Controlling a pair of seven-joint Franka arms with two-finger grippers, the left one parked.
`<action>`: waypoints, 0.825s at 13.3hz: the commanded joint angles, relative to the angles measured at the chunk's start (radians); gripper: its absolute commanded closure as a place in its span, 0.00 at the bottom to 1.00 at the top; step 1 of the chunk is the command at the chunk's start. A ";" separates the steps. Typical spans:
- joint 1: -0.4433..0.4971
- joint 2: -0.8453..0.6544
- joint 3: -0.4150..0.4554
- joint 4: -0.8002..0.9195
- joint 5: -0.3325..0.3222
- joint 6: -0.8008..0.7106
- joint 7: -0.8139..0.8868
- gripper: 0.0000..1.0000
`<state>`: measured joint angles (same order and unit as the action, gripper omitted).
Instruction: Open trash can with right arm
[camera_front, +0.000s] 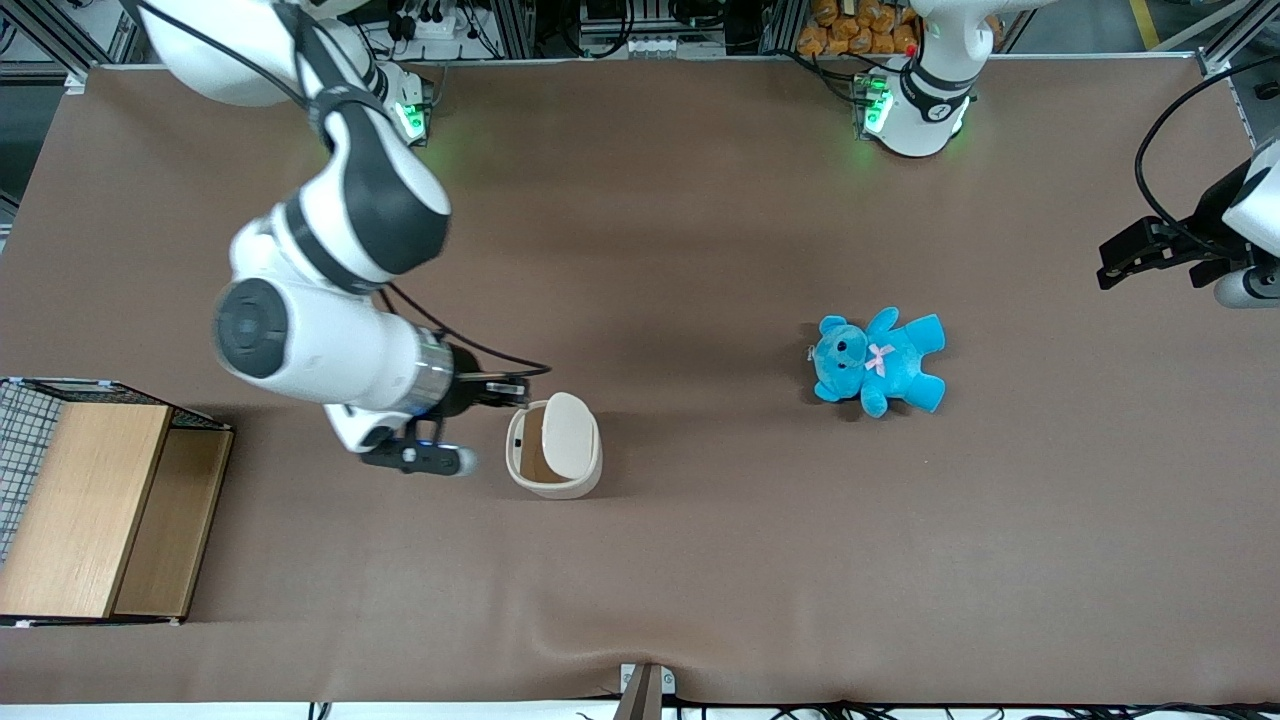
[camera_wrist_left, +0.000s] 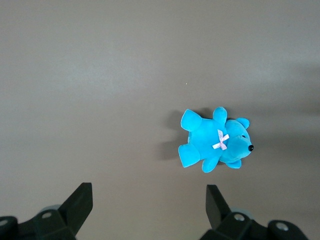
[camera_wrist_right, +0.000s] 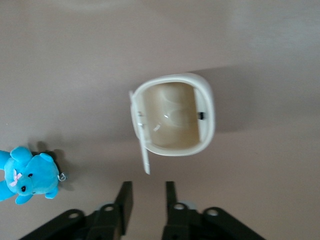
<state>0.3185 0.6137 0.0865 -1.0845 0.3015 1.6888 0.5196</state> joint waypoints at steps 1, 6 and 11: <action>-0.062 -0.051 0.006 -0.012 0.022 -0.079 -0.022 0.00; -0.211 -0.112 0.071 -0.014 -0.086 -0.195 -0.100 0.00; -0.361 -0.161 0.180 -0.017 -0.243 -0.245 -0.285 0.00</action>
<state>-0.0067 0.5028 0.2128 -1.0832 0.1279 1.4573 0.2454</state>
